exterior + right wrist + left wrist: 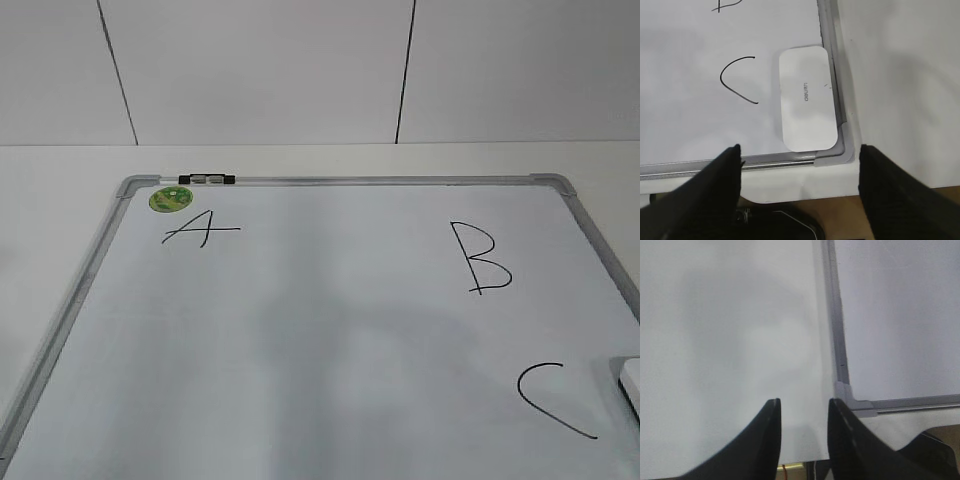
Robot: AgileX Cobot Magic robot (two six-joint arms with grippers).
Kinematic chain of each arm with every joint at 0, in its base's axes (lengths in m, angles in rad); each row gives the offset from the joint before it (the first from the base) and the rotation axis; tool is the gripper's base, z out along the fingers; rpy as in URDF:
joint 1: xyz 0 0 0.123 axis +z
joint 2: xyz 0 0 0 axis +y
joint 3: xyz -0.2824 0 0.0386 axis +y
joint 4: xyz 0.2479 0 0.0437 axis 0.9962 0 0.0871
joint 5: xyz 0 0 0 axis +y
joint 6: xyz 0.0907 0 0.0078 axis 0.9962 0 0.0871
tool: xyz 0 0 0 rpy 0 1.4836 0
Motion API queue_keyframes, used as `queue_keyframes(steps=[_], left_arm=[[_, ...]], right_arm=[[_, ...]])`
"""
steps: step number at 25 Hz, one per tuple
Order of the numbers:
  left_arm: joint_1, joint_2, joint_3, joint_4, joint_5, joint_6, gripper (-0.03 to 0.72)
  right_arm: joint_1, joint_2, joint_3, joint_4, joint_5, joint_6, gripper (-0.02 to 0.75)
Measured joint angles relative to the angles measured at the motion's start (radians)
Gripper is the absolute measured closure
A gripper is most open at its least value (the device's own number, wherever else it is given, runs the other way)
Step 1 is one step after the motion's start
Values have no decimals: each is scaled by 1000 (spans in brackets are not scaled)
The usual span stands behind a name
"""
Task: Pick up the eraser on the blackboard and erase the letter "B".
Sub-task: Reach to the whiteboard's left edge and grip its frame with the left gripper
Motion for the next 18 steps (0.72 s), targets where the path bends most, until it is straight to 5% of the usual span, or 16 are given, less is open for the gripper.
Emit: queue_keyframes(steps=[18], left_arm=[[-31, 718, -292, -37, -72, 0, 449]], right_arm=[[0, 312, 0, 88, -6, 8, 155]])
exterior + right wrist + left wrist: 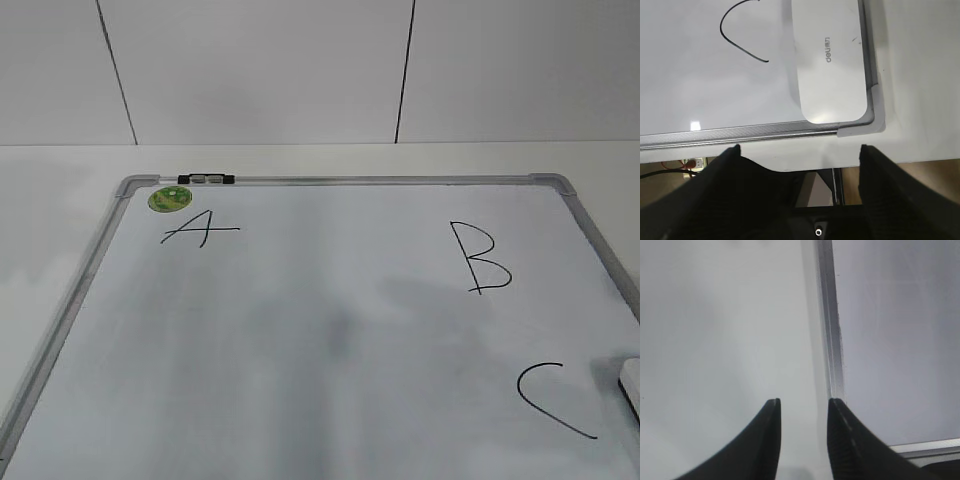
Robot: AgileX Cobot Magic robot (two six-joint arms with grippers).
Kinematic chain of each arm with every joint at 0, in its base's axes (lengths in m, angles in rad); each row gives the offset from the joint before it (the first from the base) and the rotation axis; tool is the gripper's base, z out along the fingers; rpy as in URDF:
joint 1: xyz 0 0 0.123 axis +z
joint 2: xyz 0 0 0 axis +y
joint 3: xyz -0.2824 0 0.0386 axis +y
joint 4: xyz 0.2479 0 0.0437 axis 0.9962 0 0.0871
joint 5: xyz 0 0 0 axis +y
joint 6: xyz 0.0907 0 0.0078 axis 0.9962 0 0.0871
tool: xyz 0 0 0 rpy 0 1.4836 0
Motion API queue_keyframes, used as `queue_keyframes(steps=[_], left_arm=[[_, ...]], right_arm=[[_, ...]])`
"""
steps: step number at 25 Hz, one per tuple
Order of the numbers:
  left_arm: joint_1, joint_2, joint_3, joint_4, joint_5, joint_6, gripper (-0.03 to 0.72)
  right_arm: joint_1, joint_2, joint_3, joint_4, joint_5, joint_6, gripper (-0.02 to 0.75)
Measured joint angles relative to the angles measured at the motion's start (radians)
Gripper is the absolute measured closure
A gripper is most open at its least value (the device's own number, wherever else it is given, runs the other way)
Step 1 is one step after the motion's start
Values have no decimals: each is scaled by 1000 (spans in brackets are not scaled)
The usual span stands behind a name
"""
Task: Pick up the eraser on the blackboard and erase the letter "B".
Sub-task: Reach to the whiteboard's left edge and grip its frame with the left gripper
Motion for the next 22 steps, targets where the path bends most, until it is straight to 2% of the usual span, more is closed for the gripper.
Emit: queue_keyframes(steps=[22], left_arm=[[0, 647, -340, 1, -99, 9, 449]], right_arm=[[0, 185, -82, 5, -11, 1, 155]])
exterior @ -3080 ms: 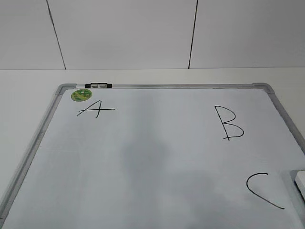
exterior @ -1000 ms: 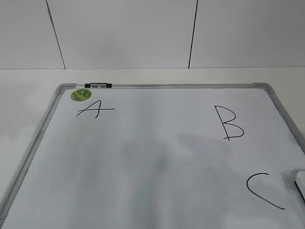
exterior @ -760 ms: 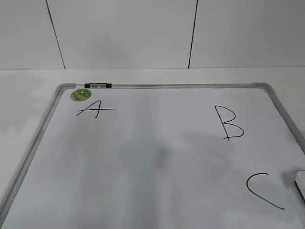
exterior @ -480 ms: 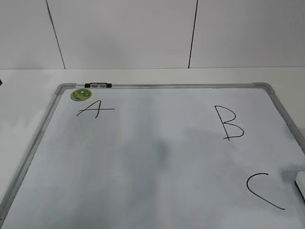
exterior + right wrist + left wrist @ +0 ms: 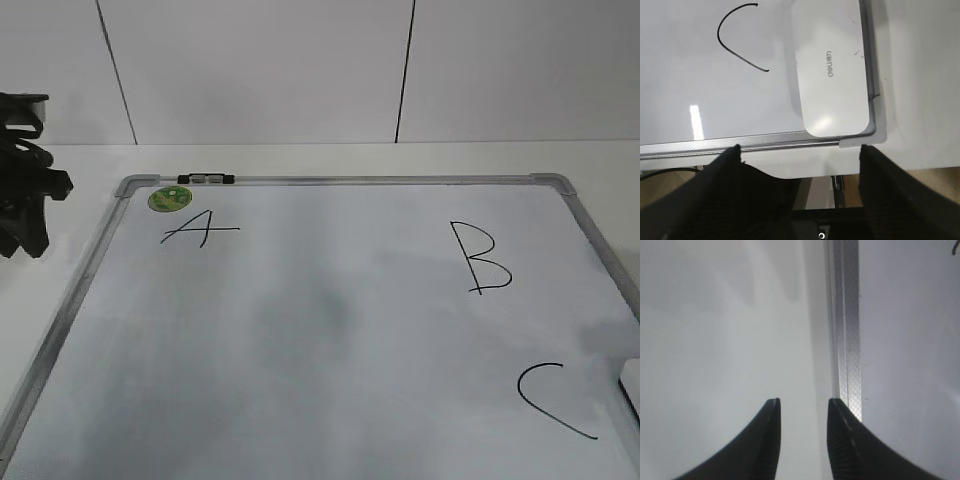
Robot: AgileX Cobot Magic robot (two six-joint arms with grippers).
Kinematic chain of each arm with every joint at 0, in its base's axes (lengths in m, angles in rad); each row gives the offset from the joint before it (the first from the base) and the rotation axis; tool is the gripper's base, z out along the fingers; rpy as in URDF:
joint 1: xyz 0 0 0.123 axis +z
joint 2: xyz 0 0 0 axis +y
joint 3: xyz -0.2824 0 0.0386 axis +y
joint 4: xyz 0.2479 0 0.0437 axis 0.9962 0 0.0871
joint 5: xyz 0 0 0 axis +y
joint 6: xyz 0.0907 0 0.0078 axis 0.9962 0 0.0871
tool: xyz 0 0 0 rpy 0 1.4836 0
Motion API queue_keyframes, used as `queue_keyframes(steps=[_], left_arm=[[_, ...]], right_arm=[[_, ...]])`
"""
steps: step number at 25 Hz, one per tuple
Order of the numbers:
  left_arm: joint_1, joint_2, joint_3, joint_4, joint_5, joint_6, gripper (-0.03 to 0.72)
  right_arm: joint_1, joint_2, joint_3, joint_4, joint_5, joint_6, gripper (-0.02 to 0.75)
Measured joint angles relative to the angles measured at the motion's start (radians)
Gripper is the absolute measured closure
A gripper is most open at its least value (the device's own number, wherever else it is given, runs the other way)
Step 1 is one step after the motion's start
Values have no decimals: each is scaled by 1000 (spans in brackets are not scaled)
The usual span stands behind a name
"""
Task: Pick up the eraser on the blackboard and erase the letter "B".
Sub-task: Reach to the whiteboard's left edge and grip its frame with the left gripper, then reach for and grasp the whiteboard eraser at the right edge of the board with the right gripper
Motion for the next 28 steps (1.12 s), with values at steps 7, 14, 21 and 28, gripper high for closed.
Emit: queue_keyframes(steps=[7, 14, 21, 28], left_arm=[[-32, 97, -44, -42, -6, 34, 449], [-51, 149, -44, -50, -19, 37, 449], [-51, 182, -44, -50, -32, 37, 453], [-51, 188, -50, -56, -33, 39, 503]], right_arm=[[0, 0, -2, 0, 0, 0, 155], [0, 0, -2, 0, 0, 1, 155], [0, 0, -2, 0, 0, 1, 155], [0, 0, -2, 0, 0, 1, 155]])
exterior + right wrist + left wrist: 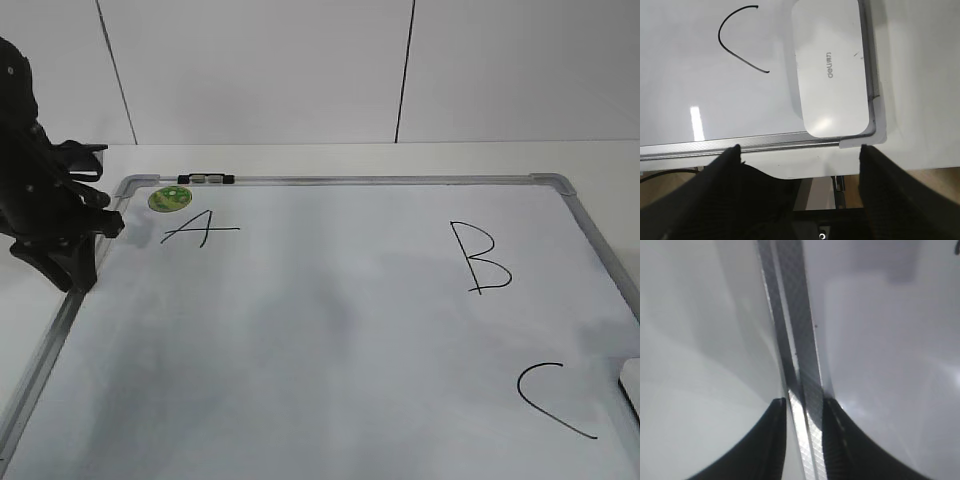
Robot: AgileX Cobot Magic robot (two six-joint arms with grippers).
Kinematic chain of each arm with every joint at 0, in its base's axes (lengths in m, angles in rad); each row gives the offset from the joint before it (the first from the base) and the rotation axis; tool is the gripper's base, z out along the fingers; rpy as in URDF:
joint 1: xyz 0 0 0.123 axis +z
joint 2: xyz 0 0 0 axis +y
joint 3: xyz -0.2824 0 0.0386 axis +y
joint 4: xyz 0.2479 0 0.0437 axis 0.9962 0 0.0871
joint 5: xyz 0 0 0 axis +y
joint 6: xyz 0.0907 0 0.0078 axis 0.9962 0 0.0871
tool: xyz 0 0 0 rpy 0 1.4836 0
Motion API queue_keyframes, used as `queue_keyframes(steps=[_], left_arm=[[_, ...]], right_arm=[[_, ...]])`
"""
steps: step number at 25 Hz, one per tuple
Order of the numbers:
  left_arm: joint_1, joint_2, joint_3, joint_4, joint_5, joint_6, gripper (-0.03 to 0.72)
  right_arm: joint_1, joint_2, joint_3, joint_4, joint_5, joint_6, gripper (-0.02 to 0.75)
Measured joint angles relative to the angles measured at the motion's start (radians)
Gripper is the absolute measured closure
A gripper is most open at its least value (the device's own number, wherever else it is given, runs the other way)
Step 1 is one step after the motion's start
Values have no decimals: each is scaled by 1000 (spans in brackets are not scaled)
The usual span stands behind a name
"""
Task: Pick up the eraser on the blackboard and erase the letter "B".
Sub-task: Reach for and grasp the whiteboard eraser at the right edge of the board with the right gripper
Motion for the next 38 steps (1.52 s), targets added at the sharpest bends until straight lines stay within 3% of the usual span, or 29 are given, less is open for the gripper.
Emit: queue_keyframes(steps=[11, 21, 25, 38], left_arm=[[0, 2, -4, -4, 4, -9, 657], [0, 2, -4, -4, 4, -21, 662], [0, 2, -4, -4, 4, -21, 663], [0, 2, -4, -5, 5, -21, 663]], right_arm=[[0, 0, 0, 0, 0, 0, 155], [0, 0, 0, -14, 0, 5, 153], [0, 27, 0, -40, 0, 22, 105], [0, 364, 0, -70, -35, 14, 78]])
